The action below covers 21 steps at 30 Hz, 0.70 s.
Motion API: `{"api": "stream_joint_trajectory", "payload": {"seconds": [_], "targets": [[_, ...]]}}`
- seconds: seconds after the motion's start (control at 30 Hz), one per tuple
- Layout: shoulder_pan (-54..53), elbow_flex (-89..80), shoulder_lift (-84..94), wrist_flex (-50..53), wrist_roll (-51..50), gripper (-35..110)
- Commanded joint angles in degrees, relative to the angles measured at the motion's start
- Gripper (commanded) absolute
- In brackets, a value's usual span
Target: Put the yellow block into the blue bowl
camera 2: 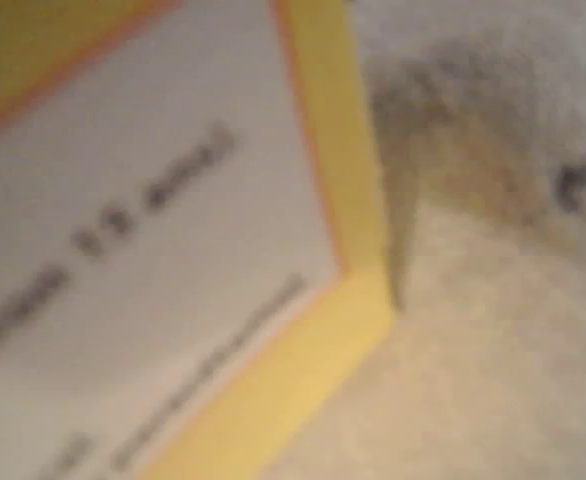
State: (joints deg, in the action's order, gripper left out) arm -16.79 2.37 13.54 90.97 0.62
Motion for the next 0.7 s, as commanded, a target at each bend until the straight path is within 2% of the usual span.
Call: {"api": "stream_joint_trajectory", "payload": {"seconds": [0.0,0.13,0.67], "targets": [[0.09,4.31,11.34,8.00,-0.09,44],[0.62,4.39,13.45,14.24,-0.44,44],[4.75,4.04,16.08,10.11,-0.79,44]]}}
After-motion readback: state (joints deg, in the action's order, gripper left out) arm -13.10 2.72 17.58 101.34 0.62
